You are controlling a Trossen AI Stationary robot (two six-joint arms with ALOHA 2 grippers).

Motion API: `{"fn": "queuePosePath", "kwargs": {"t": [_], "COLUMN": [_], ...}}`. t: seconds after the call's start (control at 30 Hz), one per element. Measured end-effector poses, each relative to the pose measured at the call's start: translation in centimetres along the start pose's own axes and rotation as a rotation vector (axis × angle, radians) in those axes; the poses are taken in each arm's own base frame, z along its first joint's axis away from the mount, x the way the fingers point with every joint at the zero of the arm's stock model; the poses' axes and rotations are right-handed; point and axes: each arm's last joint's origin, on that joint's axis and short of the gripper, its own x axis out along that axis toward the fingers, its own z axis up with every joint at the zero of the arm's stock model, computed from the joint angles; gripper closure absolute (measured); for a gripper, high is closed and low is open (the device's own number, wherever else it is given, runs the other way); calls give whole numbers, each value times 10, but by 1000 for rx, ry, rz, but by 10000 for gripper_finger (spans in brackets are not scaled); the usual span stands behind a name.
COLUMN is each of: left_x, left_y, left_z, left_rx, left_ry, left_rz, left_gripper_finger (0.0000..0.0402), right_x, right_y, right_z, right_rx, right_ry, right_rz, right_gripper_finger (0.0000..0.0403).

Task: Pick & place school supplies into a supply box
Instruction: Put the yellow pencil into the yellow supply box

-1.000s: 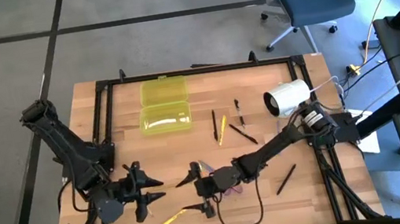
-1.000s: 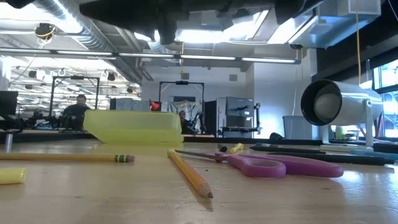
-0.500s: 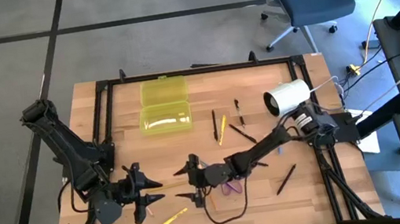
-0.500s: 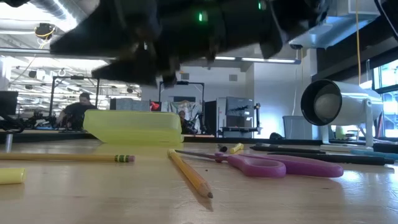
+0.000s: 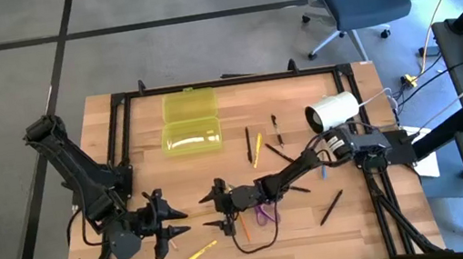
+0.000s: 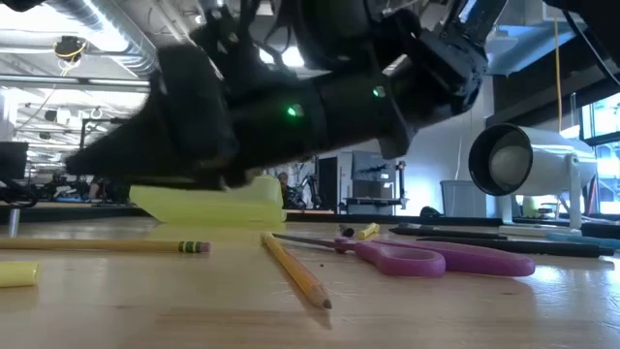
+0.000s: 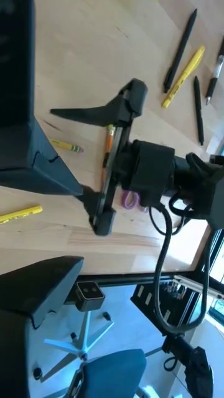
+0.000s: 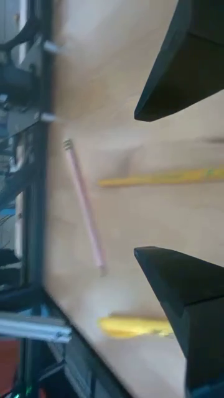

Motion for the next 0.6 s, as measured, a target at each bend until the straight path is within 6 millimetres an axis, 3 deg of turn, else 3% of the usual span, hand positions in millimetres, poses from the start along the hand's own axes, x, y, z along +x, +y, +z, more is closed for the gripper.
{"fn": "queuePosePath", "kwargs": {"t": [0.23, 0.6], "left_x": [0, 0], "left_y": [0, 0], "left_z": [0, 0], "left_rx": [-2, -1], "left_ry": [2, 17], "left_rz": [-2, -11], "left_gripper_finger": [239, 242], "right_x": [16, 12], "right_y": [2, -2], "right_z": [-10, -26], "right_rx": [-59, -17], "right_ry": [51, 196], "right_rz": [16, -30], "right_gripper_finger": [96, 135]}}
